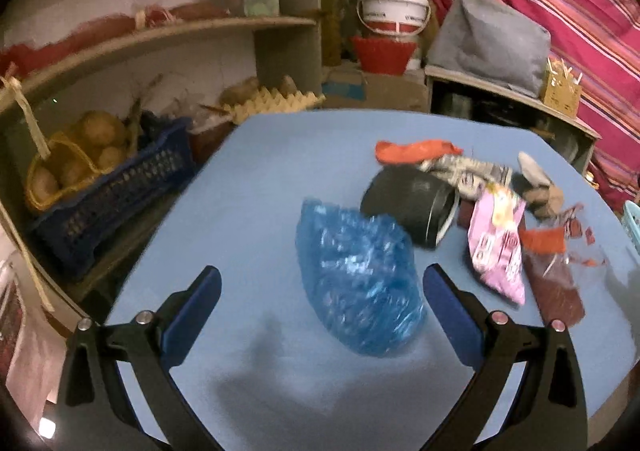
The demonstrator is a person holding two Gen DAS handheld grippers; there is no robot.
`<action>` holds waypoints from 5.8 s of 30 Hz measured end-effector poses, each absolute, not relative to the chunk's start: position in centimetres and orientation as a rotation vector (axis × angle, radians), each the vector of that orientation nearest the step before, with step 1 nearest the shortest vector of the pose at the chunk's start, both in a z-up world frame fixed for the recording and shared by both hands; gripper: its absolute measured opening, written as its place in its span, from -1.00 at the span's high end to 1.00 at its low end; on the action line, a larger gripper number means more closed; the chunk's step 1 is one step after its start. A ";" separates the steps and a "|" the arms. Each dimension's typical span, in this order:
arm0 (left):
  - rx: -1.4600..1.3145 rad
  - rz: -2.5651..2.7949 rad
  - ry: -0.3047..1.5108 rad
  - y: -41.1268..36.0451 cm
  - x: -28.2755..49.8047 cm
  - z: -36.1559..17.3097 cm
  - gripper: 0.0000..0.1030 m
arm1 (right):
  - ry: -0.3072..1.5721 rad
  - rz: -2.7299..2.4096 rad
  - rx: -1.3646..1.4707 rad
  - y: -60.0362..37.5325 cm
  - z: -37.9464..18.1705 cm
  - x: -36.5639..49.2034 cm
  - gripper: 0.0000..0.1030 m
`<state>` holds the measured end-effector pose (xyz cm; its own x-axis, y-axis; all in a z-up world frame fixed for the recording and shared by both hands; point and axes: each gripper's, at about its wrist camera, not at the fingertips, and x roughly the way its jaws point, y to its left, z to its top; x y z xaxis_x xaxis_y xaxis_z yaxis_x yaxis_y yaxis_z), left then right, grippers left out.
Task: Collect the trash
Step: 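Return both tools to the table and grasp the blue plastic bag with the left tool, then grasp the clear plastic wrapper with the right tool, then carry the blue bag and clear wrapper to the basket and release both, then move both open tools back over the table toward the remaining trash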
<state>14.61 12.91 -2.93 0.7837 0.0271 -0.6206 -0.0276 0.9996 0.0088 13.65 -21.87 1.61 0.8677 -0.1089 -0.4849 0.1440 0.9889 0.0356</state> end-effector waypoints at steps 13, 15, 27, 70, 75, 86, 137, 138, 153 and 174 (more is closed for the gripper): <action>-0.056 -0.062 0.759 13.0 17.2 -4.9 -0.20 | 0.611 0.057 0.001 -15.3 -0.8 15.2 -0.91; -0.070 -0.080 0.775 13.1 17.7 -5.2 0.04 | 0.615 0.077 -0.013 -14.4 -1.0 15.1 -0.91; -0.083 -0.068 0.738 13.2 17.9 -4.0 0.55 | 0.666 0.154 -0.102 -11.7 -2.4 15.1 -0.84; -0.060 -0.047 0.585 5.5 17.6 1.7 0.56 | 0.644 0.110 0.069 -21.9 0.1 15.1 0.97; -0.051 -0.078 0.587 2.9 17.9 2.1 0.56 | 0.610 0.056 0.108 -25.8 1.4 14.5 0.97; 0.027 -0.172 0.567 -5.6 18.8 3.2 0.56 | 0.551 -0.080 0.159 -37.2 4.7 12.3 0.97; 0.154 -0.751 0.661 -39.8 18.2 -0.5 0.49 | 0.580 -0.411 0.411 -56.3 -0.7 6.4 -0.15; 0.161 -0.751 0.666 -40.0 18.2 -0.7 0.42 | 0.580 -0.415 0.418 -56.5 -0.7 6.3 -0.16; 0.102 -0.648 0.667 -35.4 18.8 -0.2 -0.56 | 0.582 -0.428 0.413 -56.4 -0.6 6.4 -0.31; 0.071 -0.138 0.628 -4.8 20.5 0.4 -0.90 | 0.602 -0.252 0.230 -38.5 0.2 13.2 -0.91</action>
